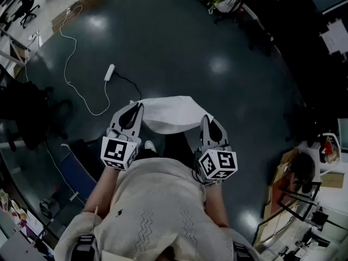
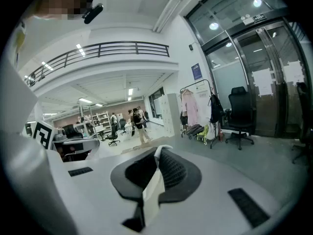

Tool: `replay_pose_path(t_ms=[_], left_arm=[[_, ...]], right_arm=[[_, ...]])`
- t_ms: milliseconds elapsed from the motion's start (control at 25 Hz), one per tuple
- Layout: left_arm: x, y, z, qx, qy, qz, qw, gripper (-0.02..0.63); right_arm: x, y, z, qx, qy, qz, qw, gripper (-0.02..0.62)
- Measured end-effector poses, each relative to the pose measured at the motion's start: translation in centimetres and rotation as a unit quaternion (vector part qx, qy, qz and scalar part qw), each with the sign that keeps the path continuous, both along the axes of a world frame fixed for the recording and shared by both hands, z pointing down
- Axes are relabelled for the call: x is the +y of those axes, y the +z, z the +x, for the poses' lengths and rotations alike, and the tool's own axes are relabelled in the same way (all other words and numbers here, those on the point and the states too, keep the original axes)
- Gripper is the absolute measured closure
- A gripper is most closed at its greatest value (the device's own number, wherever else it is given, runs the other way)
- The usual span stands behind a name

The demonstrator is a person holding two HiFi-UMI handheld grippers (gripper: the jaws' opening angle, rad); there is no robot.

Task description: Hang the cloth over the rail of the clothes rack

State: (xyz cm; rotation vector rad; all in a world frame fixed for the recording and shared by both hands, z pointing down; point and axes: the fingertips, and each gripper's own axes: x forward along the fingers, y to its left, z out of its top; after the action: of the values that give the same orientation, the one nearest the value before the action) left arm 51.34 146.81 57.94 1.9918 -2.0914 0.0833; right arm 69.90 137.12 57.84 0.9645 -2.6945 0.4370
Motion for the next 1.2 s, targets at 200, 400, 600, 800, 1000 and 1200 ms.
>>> replay_pose_path(t_ms=[200,400,600,800,1000,1200], left_arm=[[-4.4,-0.4,-1.0,-0.005,-0.012,0.006,0.9999,0.588],[-10.6,-0.1,-3.5,-0.008,-0.020,0.004,0.9998,0.588],[-19.1,-0.1,-5.6,-0.015,-0.020,-0.012,0.9996,0.588],[-29.5,-1.1,-6.9,-0.012,-0.035,-0.019,0.9991,0.588],[-38.0,-3.0,-8.3,-0.020,-0.052,-0.004,0.9984,0.588],[-43.8,-4.6,-9.8,-0.021,-0.063,0.011,0.9977,0.588]], right_arm=[[-4.9,0.4,-1.9,-0.008,-0.021,-0.004,1.000,0.572],[-12.2,1.0,-4.8,-0.018,-0.030,-0.012,0.999,0.572],[-20.6,1.3,-7.3,-0.020,-0.035,-0.014,0.999,0.572],[-31.7,1.0,-8.3,-0.013,-0.057,-0.017,0.998,0.572],[-40.9,-1.3,-10.3,-0.016,-0.086,0.015,0.996,0.572],[-46.2,-4.1,-12.8,-0.045,-0.087,0.010,0.995,0.572]])
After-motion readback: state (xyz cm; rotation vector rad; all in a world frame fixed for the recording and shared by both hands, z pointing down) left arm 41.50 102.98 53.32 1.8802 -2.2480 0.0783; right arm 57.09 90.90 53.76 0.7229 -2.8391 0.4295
